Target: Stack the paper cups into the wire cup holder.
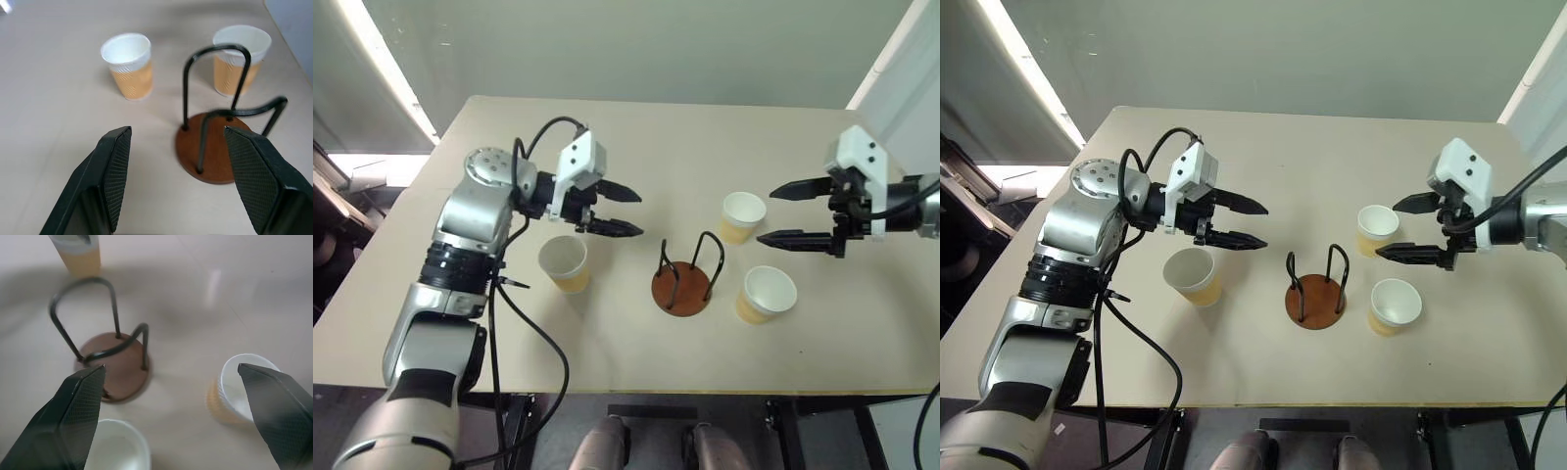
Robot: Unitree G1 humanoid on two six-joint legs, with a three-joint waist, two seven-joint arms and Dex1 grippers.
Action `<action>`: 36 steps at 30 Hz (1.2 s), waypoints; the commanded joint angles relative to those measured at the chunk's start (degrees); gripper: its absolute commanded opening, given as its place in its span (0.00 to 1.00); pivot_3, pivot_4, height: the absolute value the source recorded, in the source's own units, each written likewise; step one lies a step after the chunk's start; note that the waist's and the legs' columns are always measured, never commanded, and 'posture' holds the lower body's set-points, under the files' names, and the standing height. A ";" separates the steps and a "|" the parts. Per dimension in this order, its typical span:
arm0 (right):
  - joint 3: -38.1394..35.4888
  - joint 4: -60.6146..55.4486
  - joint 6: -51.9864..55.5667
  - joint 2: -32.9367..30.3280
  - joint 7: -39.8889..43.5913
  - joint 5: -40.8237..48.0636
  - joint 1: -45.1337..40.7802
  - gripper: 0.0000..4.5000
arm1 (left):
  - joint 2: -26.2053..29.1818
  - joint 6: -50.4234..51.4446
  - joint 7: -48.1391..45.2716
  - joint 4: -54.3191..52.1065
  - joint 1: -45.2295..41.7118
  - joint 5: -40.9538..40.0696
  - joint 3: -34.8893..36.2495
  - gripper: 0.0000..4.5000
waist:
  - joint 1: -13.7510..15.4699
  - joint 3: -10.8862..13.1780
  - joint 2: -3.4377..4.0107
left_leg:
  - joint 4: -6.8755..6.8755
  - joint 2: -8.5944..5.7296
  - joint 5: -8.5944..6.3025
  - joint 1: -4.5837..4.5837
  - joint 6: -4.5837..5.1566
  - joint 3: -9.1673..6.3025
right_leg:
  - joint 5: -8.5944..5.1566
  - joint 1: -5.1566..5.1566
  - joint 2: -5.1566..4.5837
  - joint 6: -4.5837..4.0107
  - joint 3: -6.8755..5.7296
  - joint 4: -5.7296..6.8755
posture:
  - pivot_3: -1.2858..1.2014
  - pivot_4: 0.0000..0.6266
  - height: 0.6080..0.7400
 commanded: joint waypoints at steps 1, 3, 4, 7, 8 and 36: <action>5.83 7.88 -7.91 2.78 2.82 -9.67 -5.49 1.00 | 2.79 2.55 1.39 -6.54 -0.05 -2.13 3.29 0.71 | -0.26 0.00 0.00 | 0.00 0.00 0.00 0.00 0.01 0.00 | 0.00 -0.01 0.00 0.00 0.00 0.01 | 0.52 0.24 1.00; 7.98 12.39 -10.50 5.19 4.18 -13.00 -8.39 1.00 | 4.16 5.05 1.91 -9.32 1.46 -3.25 4.08 0.71 | -0.49 0.00 0.00 | -0.01 0.00 0.00 -0.02 0.01 0.00 | 0.00 -0.06 0.00 0.00 0.00 0.00 | 0.52 0.24 1.00; 8.75 14.38 -11.83 6.20 4.94 -14.48 -9.50 1.00 | 4.98 6.13 1.87 -10.68 2.33 -3.90 4.34 0.71 | -0.56 -0.01 0.02 | -0.02 0.01 0.00 -0.03 0.01 0.01 | 0.00 -0.09 0.01 -0.01 0.00 0.01 | 0.52 0.24 1.00; 10.70 19.83 -15.69 8.66 6.83 -18.82 -12.12 1.00 | 7.57 8.28 1.45 -13.97 4.92 -5.46 5.14 0.71 | -0.57 -0.01 0.02 | -0.07 0.01 0.00 -0.05 0.01 0.00 | -0.02 -0.13 0.01 -0.03 -0.01 0.04 | 0.52 0.24 1.00; 11.55 22.01 -17.53 9.53 7.33 -20.57 -13.06 1.00 | 8.74 9.30 1.44 -15.32 6.02 -6.12 5.63 0.71 | -0.55 -0.01 0.02 | -0.08 0.01 0.00 -0.07 0.01 -0.01 | -0.01 -0.13 0.01 -0.04 -0.03 0.03 | 0.52 0.24 1.00; 14.57 46.24 -37.40 21.06 16.09 -39.74 -22.14 0.06 | 20.70 16.08 -1.91 -20.33 17.50 -22.56 16.88 0.72 | -0.40 0.01 0.05 | -0.10 -0.01 0.02 -0.21 -0.13 -0.17 | -0.01 -0.17 0.00 -0.16 -0.15 0.06 | 0.52 0.24 1.00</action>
